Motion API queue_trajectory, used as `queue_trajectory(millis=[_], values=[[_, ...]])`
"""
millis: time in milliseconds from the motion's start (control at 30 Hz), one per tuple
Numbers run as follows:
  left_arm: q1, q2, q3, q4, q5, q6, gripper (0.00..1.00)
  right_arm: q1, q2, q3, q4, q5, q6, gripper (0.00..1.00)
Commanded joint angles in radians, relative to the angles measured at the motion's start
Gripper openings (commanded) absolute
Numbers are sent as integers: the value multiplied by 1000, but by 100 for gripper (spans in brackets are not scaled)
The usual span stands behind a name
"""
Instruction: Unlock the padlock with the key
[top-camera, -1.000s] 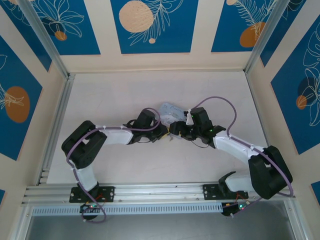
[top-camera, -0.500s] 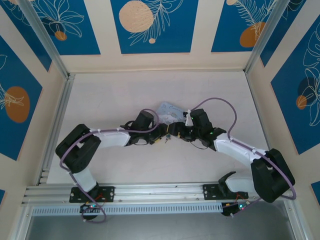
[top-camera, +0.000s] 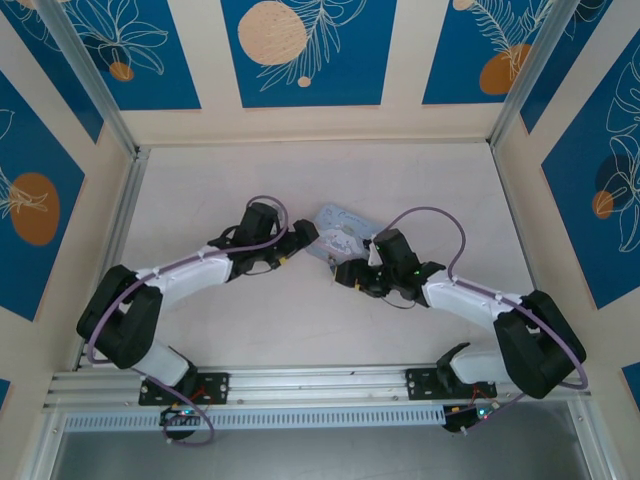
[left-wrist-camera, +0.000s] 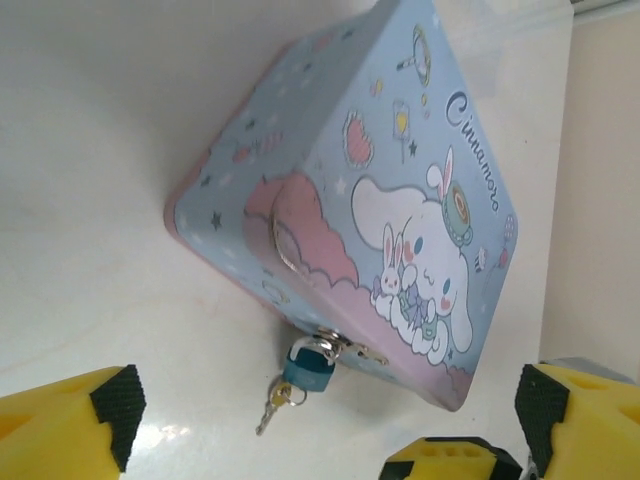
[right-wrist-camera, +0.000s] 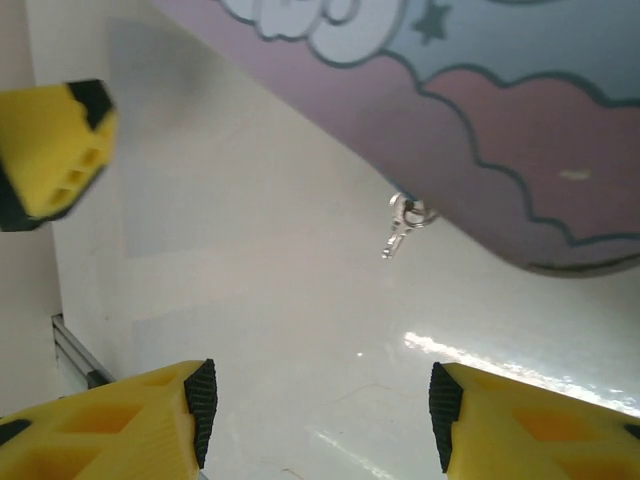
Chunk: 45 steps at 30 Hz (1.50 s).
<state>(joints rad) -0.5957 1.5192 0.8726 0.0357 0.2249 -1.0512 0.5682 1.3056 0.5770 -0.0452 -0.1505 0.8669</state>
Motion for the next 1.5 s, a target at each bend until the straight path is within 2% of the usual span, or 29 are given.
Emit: queue_trajectory(millis=[0,233,433,667,833,1167,1467], values=[[10,-21,58,-76,-19,58,99,-35,40,54,-20,25,-29,60],[12,-22,71,-97,-14,68,100,-171,138,204,-45,-23,-83,59],[12,-24,73,-111,-10,81,100,-210,215,303,-58,-71,-115,58],[14,5,164,-220,-39,186,100,-177,118,142,40,-82,-107,55],[37,66,229,-244,-29,226,100,-127,133,70,112,-30,-113,54],[91,197,365,-296,10,305,100,-53,270,117,166,103,-136,49],[122,276,428,-290,60,316,100,5,384,204,160,196,-155,48]])
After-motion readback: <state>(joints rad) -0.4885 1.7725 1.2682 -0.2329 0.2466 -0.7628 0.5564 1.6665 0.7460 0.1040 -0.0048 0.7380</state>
